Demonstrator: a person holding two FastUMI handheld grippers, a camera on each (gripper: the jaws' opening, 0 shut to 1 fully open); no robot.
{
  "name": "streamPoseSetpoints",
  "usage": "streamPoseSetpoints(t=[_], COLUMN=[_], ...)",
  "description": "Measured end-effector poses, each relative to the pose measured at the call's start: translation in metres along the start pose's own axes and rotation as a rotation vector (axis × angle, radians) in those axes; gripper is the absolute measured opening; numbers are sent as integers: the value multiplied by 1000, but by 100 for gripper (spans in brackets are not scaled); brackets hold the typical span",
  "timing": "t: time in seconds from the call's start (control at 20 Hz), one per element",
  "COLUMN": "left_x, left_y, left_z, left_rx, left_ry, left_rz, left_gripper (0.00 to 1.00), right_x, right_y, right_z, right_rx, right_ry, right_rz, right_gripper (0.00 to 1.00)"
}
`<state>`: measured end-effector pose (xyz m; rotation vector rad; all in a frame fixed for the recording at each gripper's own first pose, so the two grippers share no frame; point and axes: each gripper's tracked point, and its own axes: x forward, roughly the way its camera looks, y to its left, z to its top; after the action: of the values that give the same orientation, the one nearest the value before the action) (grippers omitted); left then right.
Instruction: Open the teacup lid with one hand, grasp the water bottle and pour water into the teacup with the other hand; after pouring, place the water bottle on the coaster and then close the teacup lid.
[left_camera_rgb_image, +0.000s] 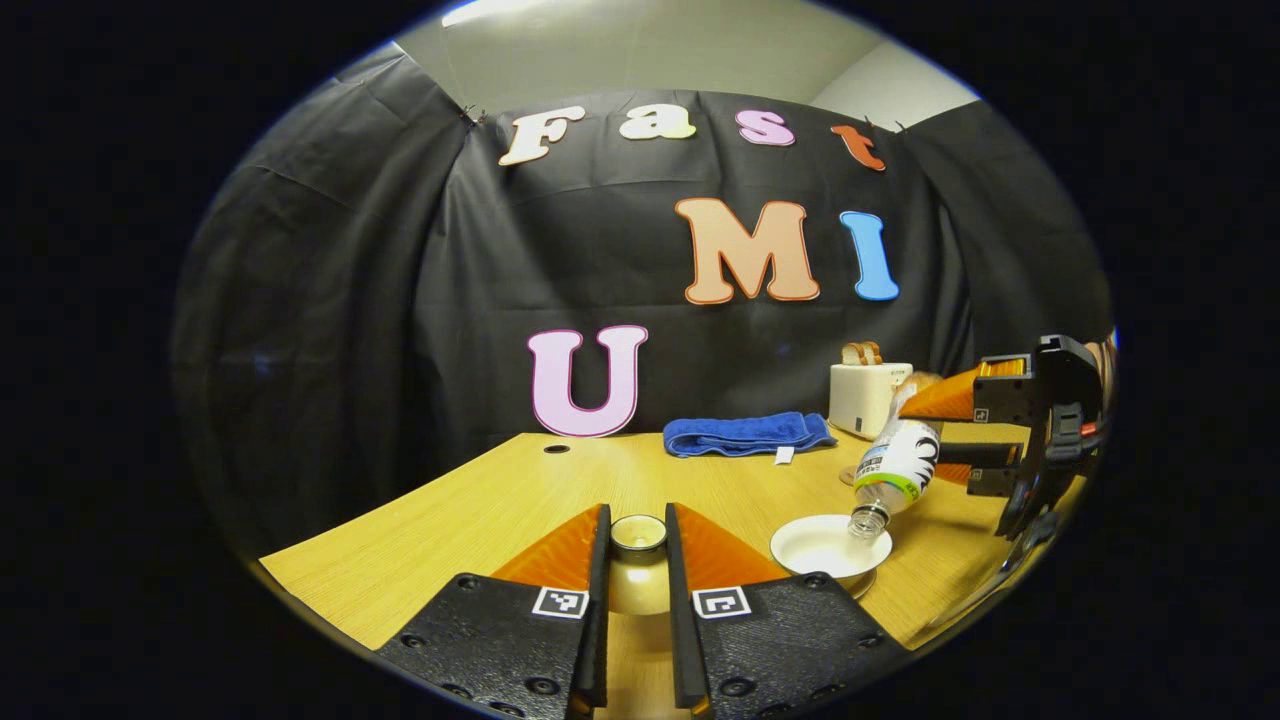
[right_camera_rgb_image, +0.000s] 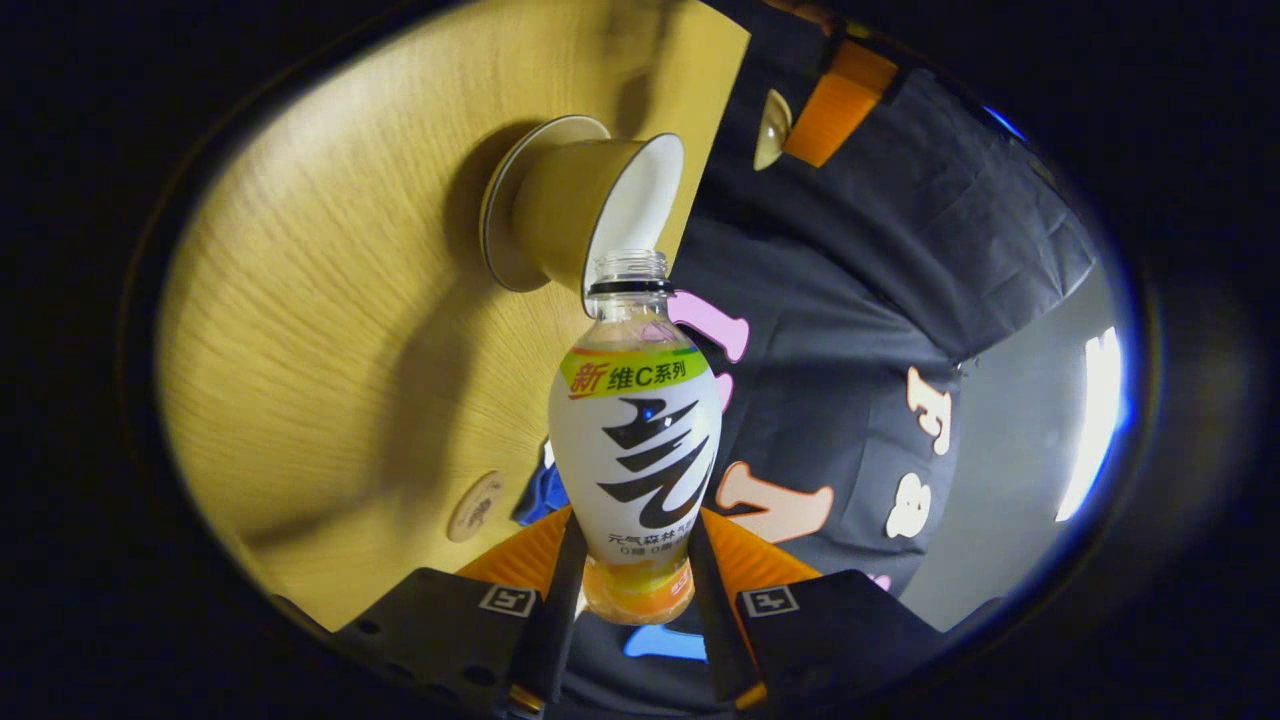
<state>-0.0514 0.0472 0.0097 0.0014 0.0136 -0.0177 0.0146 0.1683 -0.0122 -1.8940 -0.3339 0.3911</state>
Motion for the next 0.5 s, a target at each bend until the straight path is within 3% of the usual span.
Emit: streamPoseSetpoints(t=[0.15, 0.45, 0.5], left_x=[1, 3, 3], left_y=[-3, -14, -17], left_z=[2, 12, 13], left_rx=[3, 6, 4], left_ry=[-3, -14, -17], left_rz=[-2, -20, -25], left_gripper=[23, 23, 23], right_x=[-10, -14, -12], right_y=[15, 11, 7], right_z=[5, 9, 6], right_rx=[208, 644, 712], right_ry=[8, 34, 34], right_rz=[62, 114, 119], right_gripper=[58, 58, 62])
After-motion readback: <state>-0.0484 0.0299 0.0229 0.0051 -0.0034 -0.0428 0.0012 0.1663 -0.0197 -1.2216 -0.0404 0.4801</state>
